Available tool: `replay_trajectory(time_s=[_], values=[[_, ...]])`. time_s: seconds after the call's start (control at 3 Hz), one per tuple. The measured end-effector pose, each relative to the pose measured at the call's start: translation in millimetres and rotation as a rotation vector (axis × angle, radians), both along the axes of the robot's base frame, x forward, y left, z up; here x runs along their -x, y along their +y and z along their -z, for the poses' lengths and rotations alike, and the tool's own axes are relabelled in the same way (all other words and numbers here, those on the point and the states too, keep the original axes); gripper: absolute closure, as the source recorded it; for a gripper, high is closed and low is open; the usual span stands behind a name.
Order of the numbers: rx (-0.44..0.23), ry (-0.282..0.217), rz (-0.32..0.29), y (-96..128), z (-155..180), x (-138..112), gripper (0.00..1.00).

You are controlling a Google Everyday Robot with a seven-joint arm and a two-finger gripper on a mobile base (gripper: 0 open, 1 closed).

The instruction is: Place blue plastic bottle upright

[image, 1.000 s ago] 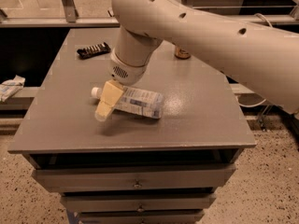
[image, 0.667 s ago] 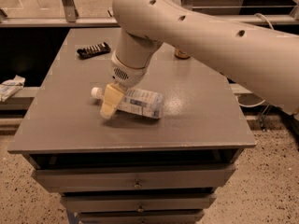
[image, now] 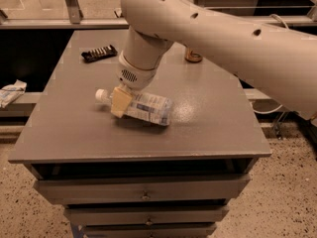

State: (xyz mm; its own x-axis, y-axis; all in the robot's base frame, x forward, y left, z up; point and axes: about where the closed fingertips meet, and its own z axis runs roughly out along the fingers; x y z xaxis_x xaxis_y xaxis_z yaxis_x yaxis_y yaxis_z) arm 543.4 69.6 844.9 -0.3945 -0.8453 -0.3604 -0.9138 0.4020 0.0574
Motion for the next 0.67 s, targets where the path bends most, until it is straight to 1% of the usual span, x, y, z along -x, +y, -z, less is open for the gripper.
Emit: replay_trajectory(time_s=[0.33, 0.67], values=[[-0.118, -0.095, -0.025, -2, -49, -14, 1.0], [-0.264, -0.214, -0.093, -5, -94, -29, 1.0]])
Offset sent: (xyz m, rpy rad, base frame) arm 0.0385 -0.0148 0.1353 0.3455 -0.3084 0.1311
